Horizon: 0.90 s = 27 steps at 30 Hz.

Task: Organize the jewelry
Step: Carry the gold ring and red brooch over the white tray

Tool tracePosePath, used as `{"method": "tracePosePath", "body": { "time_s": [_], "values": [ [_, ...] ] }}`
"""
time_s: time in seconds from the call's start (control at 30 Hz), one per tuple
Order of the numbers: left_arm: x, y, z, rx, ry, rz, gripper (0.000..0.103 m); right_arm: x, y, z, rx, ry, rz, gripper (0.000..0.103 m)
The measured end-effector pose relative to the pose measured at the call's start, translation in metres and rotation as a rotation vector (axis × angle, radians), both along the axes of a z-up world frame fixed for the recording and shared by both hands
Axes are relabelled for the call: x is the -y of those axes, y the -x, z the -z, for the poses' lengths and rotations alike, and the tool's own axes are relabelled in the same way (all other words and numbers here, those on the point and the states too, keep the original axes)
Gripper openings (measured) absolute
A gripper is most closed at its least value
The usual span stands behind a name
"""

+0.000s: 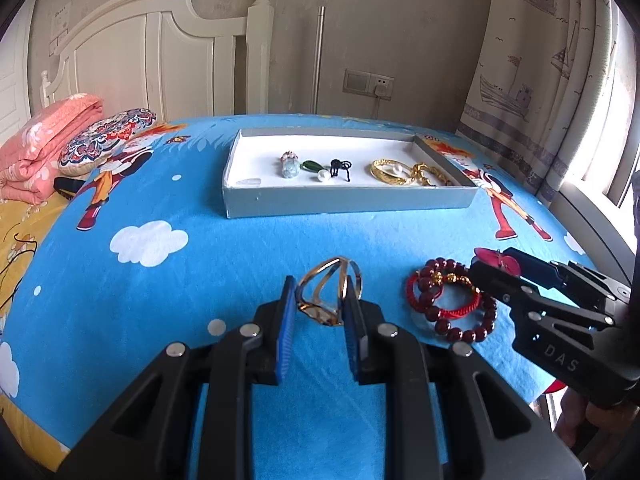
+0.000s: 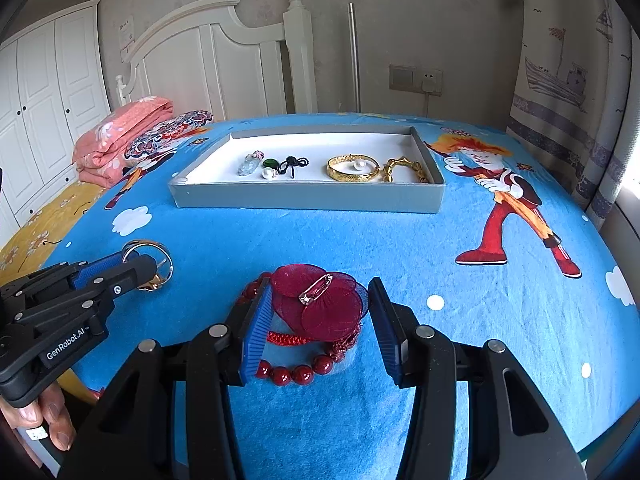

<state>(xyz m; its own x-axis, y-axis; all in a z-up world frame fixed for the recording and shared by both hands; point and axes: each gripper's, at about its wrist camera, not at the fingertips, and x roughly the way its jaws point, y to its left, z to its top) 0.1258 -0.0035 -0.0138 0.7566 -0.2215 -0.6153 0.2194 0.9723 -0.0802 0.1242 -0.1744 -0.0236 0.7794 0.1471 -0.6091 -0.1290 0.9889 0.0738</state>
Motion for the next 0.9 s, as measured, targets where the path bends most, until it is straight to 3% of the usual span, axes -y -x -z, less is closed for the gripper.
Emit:
{"method": "tracePosePath", "body": {
  "time_s": [0.9],
  "values": [
    [0.014, -0.008, -0.028, 0.076, -0.003, -0.021, 0.022, 0.008, -0.015, -0.020, 0.039, 0.005, 0.040, 0.046]
  ]
}}
